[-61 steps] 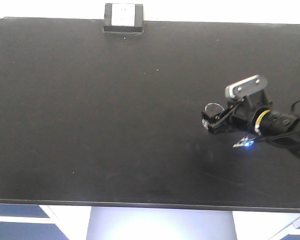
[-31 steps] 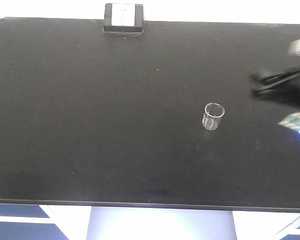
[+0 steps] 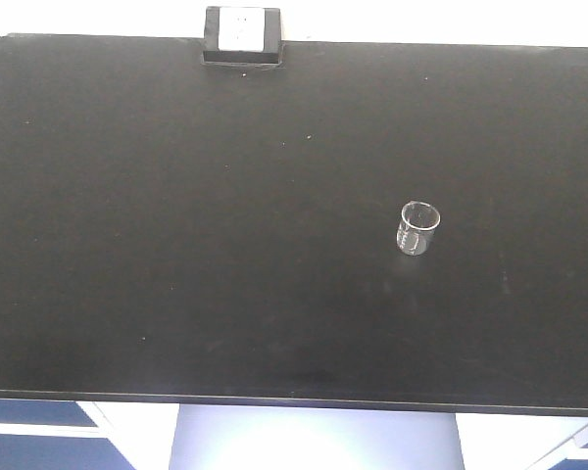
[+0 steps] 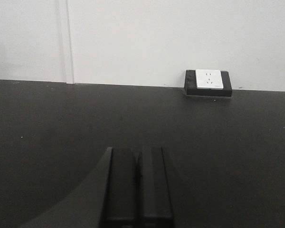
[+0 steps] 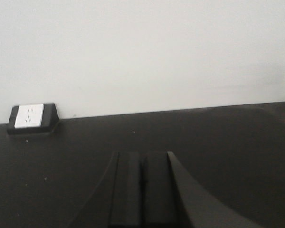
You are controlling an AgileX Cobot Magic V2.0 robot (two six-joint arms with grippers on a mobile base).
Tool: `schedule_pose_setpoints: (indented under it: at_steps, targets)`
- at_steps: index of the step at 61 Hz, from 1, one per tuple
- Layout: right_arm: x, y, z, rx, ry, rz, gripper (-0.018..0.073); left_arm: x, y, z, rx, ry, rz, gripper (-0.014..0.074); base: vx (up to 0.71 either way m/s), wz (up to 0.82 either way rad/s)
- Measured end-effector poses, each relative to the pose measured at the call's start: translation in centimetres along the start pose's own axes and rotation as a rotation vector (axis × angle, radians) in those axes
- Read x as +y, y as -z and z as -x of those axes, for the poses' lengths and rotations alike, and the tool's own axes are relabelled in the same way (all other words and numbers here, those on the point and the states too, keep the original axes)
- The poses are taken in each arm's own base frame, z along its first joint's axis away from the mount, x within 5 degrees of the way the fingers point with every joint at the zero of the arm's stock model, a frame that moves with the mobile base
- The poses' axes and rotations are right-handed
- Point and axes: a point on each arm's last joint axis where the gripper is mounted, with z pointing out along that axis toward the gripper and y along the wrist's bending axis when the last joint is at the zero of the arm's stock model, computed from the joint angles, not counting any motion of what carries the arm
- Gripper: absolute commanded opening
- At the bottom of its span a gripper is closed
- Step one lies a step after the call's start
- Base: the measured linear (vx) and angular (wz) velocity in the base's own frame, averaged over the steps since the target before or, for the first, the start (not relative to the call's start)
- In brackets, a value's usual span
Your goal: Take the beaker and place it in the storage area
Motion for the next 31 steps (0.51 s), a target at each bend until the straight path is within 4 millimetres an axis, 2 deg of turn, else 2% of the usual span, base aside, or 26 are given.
schedule_pose_setpoints:
  at_steps: [9,31]
  targets:
    - [-0.26,0.83,0.31,-0.031,-0.012,0.000,-0.0008,0.00,0.00,0.00,0.000,0.000,0.000,-0.0008,0.00,0.00]
    - [-0.32,0.91,0.32,-0.033,-0.013,-0.003,-0.0008,0.00,0.00,0.00,0.000,0.000,0.000,-0.0008,0.00,0.00]
